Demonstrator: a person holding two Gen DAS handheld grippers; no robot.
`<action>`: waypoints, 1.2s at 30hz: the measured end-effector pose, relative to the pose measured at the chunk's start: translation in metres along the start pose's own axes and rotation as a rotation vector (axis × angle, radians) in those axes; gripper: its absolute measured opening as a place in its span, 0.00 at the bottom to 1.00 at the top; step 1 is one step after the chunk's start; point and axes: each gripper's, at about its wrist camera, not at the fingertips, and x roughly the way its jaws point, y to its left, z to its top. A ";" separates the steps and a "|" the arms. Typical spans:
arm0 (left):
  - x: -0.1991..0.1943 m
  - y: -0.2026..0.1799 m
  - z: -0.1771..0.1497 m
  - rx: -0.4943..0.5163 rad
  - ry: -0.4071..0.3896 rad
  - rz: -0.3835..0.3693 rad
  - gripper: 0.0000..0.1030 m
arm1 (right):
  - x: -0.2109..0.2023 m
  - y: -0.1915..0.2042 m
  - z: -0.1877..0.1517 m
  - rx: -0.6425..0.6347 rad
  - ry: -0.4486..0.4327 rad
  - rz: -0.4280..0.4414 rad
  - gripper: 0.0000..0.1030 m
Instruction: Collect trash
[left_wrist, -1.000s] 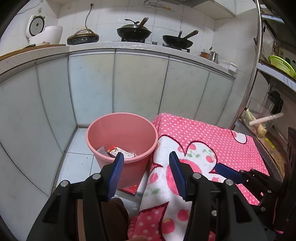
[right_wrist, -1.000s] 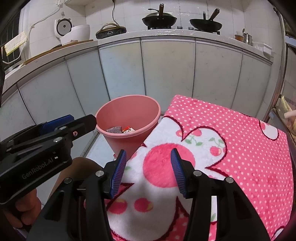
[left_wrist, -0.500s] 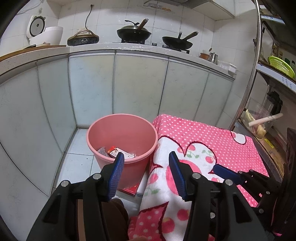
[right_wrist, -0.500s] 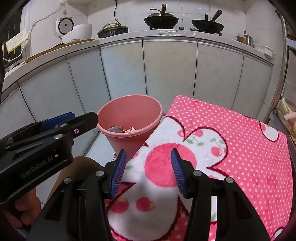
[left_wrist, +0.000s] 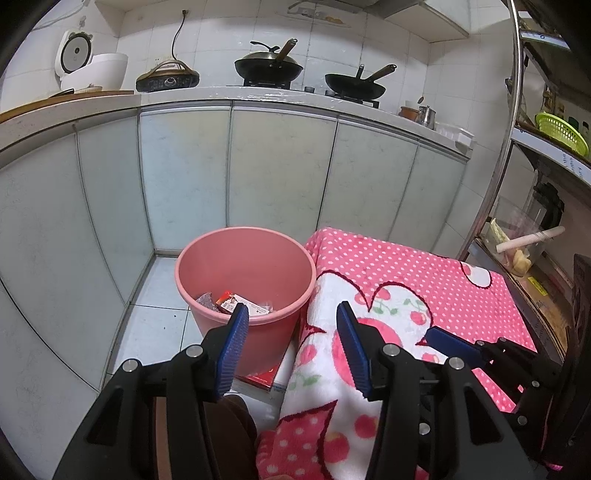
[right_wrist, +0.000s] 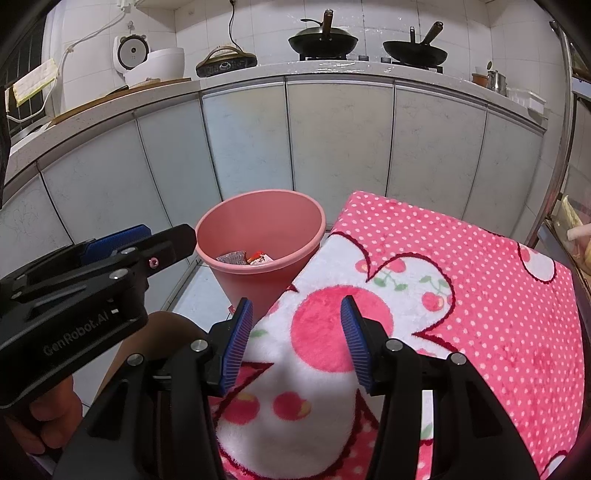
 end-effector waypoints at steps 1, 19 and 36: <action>0.000 0.000 0.000 0.000 0.000 0.001 0.48 | -0.001 0.000 0.000 -0.001 -0.001 0.000 0.49; 0.001 0.000 -0.001 -0.002 0.001 0.006 0.48 | 0.000 0.002 -0.001 -0.002 0.001 0.000 0.49; 0.004 0.002 -0.003 0.000 0.008 0.007 0.48 | 0.001 0.003 -0.001 -0.002 0.004 0.001 0.49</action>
